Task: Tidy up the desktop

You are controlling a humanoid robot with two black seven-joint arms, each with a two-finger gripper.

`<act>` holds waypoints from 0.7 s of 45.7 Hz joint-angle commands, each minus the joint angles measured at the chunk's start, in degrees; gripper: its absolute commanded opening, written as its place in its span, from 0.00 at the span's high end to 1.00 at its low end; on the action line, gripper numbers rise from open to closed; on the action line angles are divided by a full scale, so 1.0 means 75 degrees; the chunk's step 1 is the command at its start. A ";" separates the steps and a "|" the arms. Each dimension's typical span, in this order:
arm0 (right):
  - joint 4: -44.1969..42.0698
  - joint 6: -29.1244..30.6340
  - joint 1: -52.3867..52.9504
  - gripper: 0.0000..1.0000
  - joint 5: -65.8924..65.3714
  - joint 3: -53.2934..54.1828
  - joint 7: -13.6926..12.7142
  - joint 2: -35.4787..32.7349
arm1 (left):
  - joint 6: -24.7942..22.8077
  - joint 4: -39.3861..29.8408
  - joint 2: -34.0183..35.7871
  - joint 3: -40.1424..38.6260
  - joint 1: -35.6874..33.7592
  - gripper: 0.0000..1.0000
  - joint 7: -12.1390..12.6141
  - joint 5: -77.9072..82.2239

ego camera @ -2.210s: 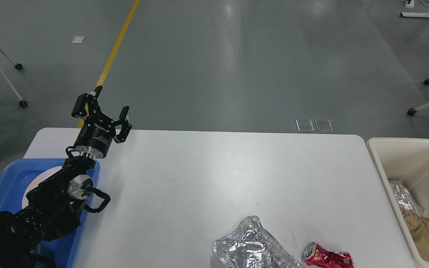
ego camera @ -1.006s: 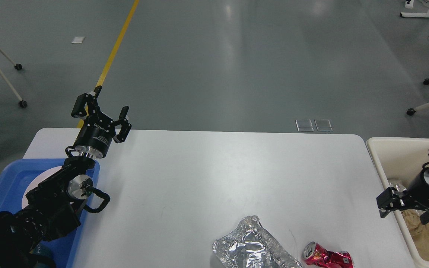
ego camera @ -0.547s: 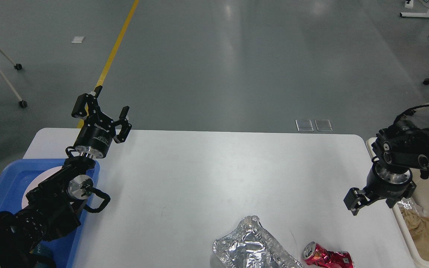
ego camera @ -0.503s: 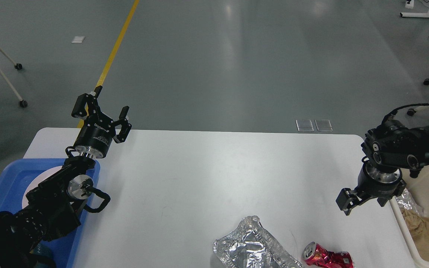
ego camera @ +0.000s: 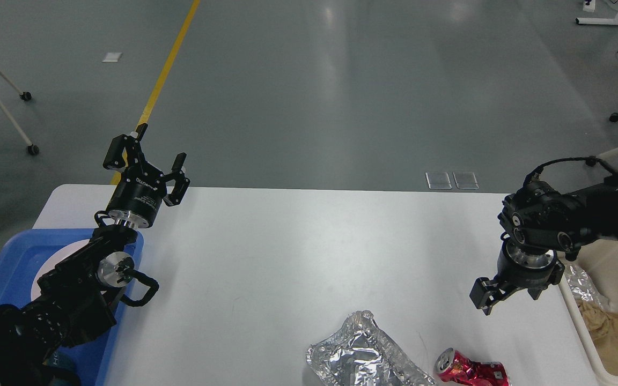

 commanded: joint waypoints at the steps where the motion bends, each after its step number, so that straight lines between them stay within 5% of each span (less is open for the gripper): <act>1: -0.0020 0.0089 0.0135 0.00 0.0064 -0.0152 -0.0007 -0.0055 | 0.0004 0.0000 0.0000 0.0000 0.0000 0.03 0.0000 -0.0005; 32: 0.0120 0.0030 0.0123 0.00 0.1283 -0.0222 0.0028 -0.0594 | 0.0004 0.0000 0.0000 0.0000 0.0000 0.04 0.0000 -0.0005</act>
